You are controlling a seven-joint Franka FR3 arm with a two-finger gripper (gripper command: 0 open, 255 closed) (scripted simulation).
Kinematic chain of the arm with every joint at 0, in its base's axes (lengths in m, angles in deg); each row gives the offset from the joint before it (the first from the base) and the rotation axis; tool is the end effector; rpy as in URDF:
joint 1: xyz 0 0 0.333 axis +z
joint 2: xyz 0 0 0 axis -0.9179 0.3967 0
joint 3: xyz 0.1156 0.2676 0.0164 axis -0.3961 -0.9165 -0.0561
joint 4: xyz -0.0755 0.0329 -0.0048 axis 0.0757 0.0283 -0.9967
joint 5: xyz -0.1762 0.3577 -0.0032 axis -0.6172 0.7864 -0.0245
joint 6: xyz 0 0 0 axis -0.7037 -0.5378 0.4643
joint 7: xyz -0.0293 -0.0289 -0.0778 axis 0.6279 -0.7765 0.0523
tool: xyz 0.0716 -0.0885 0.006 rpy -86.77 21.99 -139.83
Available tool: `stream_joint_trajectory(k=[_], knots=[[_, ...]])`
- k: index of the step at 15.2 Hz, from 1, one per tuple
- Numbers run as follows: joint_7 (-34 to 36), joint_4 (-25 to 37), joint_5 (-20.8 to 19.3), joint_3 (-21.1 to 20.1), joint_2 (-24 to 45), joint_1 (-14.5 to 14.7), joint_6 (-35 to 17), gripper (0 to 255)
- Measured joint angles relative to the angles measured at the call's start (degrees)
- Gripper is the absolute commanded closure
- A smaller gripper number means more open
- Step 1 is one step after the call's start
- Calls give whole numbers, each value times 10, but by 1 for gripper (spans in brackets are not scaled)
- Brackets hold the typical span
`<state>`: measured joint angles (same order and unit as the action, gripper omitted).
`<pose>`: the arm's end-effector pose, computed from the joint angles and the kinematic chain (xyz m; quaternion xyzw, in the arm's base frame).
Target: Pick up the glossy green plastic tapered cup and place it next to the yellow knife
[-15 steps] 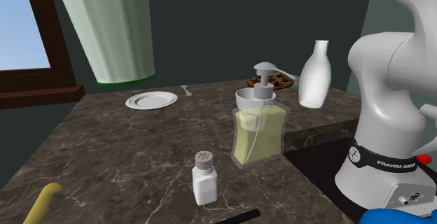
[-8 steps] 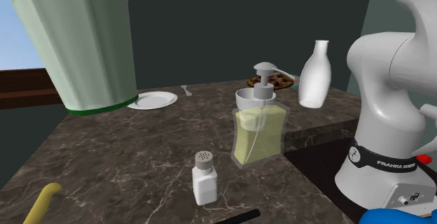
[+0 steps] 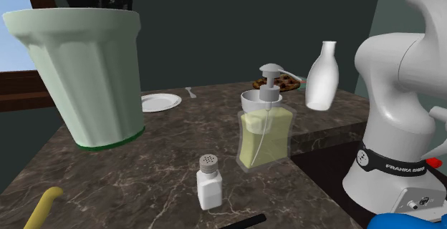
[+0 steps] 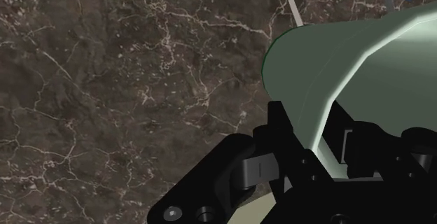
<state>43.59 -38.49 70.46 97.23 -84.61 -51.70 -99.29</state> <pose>0.5673 0.0667 0.5006 -0.9936 0.0098 0.0483 0.1012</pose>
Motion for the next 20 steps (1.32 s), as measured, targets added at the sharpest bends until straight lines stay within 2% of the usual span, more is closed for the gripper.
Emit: stream_joint_trajectory(k=[20], knots=[[-33, -121, 14, -2, 26, 1, -143, 255]])
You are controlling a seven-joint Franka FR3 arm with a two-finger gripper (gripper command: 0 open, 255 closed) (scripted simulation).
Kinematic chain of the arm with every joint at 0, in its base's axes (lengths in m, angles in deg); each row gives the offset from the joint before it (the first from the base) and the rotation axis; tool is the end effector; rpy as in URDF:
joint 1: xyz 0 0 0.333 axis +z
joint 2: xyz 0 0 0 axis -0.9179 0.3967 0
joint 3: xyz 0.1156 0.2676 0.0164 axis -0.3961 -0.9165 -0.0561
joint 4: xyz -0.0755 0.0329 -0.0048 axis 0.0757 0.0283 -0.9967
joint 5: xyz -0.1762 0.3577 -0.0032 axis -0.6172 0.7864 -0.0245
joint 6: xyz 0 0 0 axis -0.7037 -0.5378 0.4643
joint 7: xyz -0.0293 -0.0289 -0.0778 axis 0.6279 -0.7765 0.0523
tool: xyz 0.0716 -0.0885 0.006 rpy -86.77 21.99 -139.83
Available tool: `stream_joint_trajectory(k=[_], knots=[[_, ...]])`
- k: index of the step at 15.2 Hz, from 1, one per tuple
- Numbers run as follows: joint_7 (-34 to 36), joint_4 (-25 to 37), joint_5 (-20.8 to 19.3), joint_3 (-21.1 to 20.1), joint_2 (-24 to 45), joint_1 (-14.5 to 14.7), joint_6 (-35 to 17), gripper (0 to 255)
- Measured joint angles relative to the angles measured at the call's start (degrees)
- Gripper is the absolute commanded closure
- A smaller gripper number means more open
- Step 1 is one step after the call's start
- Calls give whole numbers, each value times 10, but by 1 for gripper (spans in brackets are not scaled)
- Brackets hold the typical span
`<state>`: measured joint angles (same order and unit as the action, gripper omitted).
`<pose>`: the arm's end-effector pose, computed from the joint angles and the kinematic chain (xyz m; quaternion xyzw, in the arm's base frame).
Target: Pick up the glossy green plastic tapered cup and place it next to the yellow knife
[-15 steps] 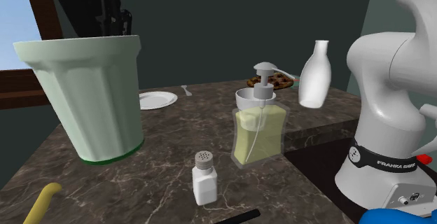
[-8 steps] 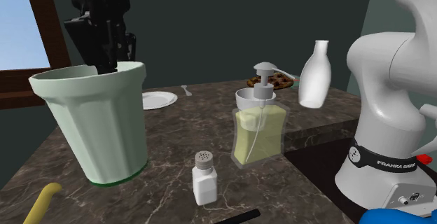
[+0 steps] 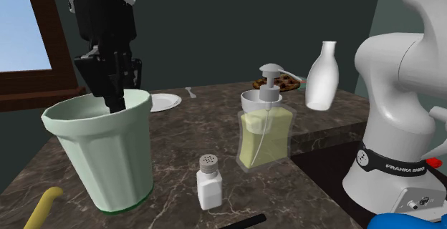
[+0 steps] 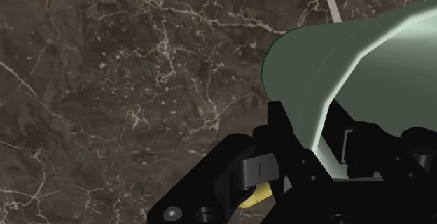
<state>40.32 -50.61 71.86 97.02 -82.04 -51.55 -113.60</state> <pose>0.5661 0.0658 0.3944 -0.9936 0.0097 0.0483 0.1013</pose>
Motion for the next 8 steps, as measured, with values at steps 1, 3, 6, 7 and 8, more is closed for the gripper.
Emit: stream_joint_trajectory(k=[1, 3, 6, 7, 8], knots=[[-2, -6, 1, 0, 2, 0, -8, 255], [-6, -13, 4, -1, 9, 0, -21, 255], [-12, -29, 8, -1, 16, 0, -43, 255], [-14, -32, 9, -1, 19, 0, -49, 255], [-16, -35, 11, -1, 23, 0, -56, 255]])
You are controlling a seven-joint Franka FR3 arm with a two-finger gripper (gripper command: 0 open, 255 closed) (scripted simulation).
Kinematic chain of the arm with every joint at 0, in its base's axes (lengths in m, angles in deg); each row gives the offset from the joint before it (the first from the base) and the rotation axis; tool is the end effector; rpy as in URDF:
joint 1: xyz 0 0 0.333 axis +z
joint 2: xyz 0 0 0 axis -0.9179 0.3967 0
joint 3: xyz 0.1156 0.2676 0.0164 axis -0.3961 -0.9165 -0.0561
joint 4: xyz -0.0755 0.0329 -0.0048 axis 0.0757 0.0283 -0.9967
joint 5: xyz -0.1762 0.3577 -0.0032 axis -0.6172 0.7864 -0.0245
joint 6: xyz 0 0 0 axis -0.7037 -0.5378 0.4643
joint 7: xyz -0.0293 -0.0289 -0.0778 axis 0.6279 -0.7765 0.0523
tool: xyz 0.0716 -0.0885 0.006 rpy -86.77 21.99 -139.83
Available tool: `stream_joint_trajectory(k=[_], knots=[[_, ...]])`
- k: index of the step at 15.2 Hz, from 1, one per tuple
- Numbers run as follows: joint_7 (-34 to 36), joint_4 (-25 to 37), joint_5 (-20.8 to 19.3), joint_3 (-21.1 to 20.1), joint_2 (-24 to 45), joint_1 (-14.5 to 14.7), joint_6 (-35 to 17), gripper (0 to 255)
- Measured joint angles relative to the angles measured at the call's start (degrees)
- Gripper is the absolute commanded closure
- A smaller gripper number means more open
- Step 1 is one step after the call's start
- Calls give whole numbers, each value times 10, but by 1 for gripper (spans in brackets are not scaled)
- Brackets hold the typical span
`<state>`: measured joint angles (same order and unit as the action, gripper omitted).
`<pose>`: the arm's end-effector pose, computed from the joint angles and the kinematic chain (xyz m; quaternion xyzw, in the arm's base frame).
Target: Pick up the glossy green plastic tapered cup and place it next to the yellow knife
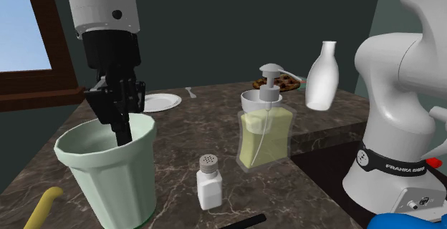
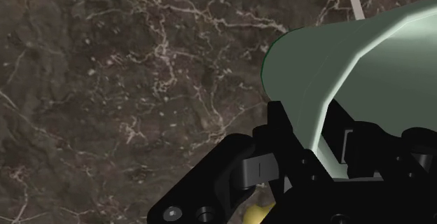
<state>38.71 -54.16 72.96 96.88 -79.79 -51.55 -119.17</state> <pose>0.5644 0.0651 0.3514 -0.9936 0.0098 0.0483 0.1013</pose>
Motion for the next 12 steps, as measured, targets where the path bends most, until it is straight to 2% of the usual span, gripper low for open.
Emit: stream_joint_trajectory(k=[7, 8, 12], knots=[[-2, -5, 2, -1, 5, 0, -10, 255], [-2, -5, 2, -1, 5, 0, -10, 0], [-3, -5, 2, -1, 4, 0, -10, 0]])
